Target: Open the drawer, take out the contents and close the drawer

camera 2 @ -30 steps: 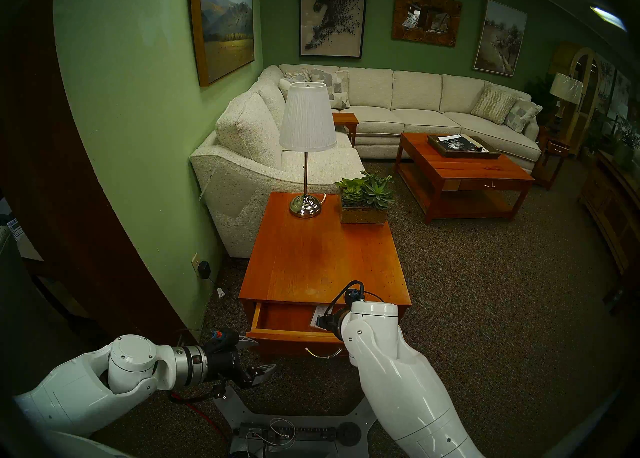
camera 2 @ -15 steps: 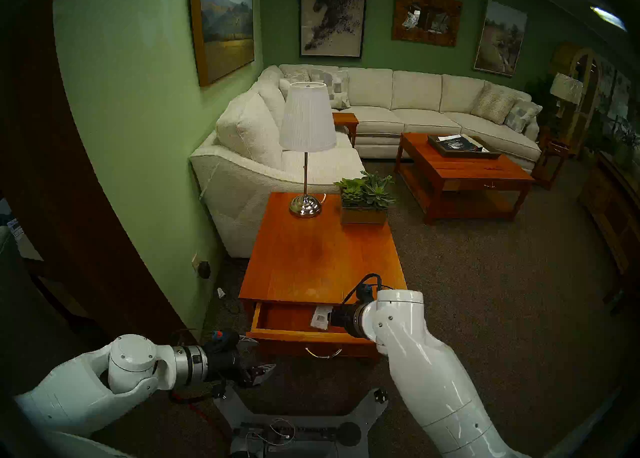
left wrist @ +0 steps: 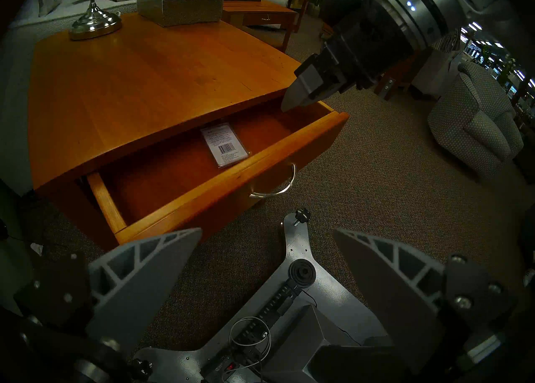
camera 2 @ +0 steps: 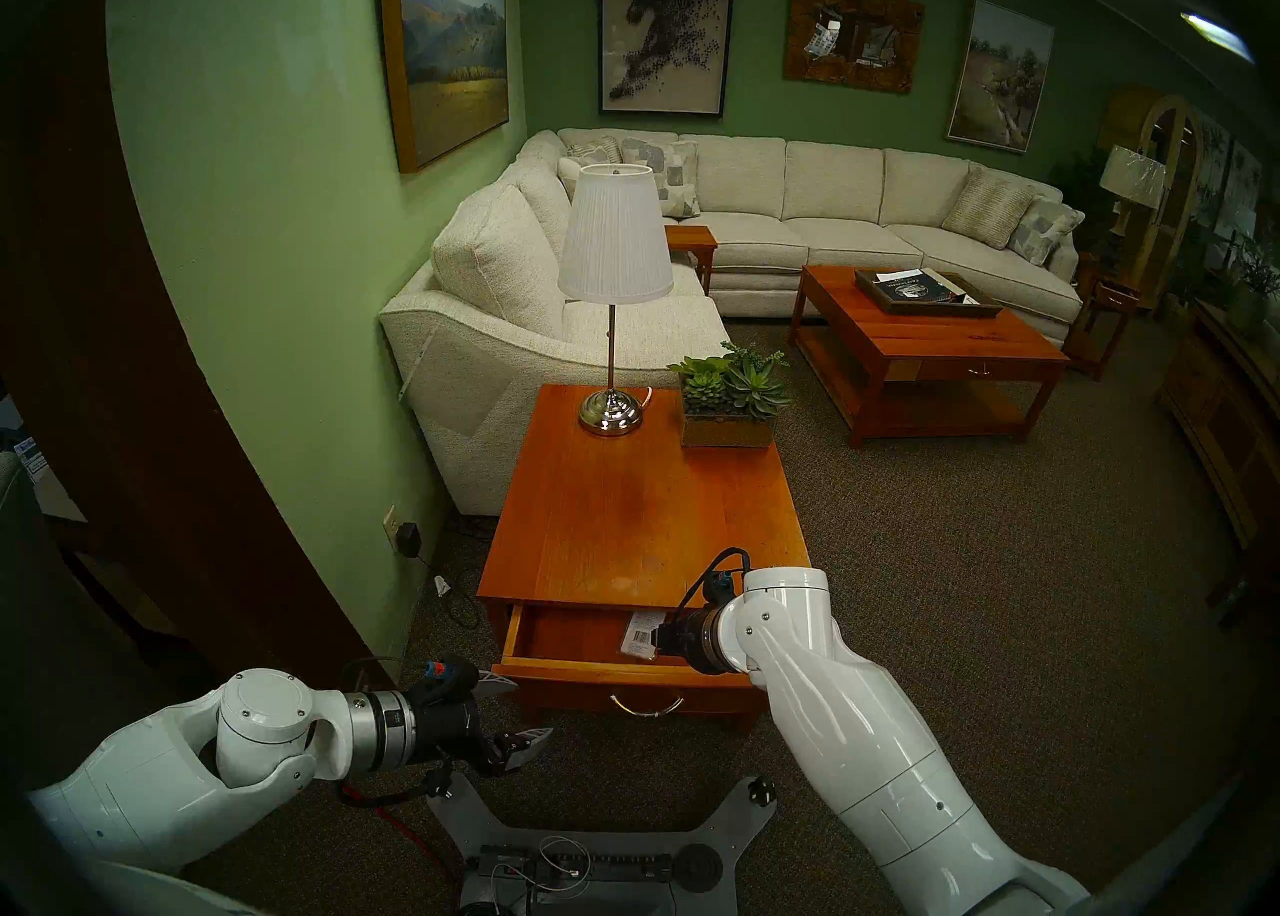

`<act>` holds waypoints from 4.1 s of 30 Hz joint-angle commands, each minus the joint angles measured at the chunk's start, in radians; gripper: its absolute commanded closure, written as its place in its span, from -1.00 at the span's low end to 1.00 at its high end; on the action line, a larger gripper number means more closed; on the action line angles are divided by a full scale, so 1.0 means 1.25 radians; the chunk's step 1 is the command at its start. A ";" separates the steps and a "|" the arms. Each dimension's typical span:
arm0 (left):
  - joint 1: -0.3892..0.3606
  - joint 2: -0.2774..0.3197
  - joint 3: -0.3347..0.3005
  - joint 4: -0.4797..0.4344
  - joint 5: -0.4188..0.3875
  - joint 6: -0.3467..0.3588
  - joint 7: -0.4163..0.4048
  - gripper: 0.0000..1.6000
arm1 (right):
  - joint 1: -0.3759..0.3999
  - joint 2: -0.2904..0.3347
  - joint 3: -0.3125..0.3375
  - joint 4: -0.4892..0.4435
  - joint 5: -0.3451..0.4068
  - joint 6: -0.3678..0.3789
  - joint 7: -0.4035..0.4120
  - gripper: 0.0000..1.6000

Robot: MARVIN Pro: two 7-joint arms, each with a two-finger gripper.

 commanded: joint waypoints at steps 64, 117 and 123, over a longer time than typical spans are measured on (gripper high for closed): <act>-0.008 0.000 -0.005 -0.019 0.000 -0.004 -0.001 -1.00 | -0.105 0.205 0.005 -0.189 0.140 -0.025 0.078 -0.58; -0.007 0.001 -0.006 -0.021 -0.001 -0.004 0.000 -1.00 | 0.198 0.085 -0.250 0.231 0.077 -0.001 0.197 -0.58; -0.007 0.001 -0.006 -0.021 -0.001 -0.004 0.000 -1.00 | 0.202 0.085 -0.259 0.249 0.073 -0.008 0.219 -0.58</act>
